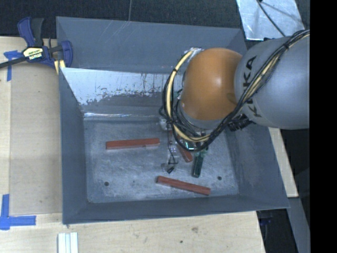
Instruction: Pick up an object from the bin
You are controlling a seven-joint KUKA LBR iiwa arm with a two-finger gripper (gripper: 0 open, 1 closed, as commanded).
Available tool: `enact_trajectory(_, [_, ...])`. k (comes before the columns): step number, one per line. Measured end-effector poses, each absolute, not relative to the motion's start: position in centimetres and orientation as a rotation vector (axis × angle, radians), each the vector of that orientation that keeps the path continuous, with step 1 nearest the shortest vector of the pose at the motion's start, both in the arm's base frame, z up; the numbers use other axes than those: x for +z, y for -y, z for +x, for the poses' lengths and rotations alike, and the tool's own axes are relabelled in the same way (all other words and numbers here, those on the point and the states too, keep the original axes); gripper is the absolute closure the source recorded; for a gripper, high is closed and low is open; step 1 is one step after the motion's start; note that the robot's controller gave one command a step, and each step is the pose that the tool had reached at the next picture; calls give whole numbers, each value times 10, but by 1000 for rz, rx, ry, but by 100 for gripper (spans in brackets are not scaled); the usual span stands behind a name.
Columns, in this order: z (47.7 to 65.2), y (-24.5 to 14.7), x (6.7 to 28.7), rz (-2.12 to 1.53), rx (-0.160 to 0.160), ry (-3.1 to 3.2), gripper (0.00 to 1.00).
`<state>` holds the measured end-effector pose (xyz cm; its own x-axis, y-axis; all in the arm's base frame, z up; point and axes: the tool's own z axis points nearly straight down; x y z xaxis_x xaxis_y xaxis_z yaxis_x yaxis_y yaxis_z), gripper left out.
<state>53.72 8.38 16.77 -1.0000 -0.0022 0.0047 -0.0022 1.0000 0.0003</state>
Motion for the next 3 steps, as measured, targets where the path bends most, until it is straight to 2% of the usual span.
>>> enact_trajectory(1, [608, -126, 66, 114, -2, 3141, 0])
enact_trajectory(2, [597, -151, 101, -129, -4, 3146, 0])
enact_trajectory(3, [597, -149, 100, -227, -3, 3139, 0])
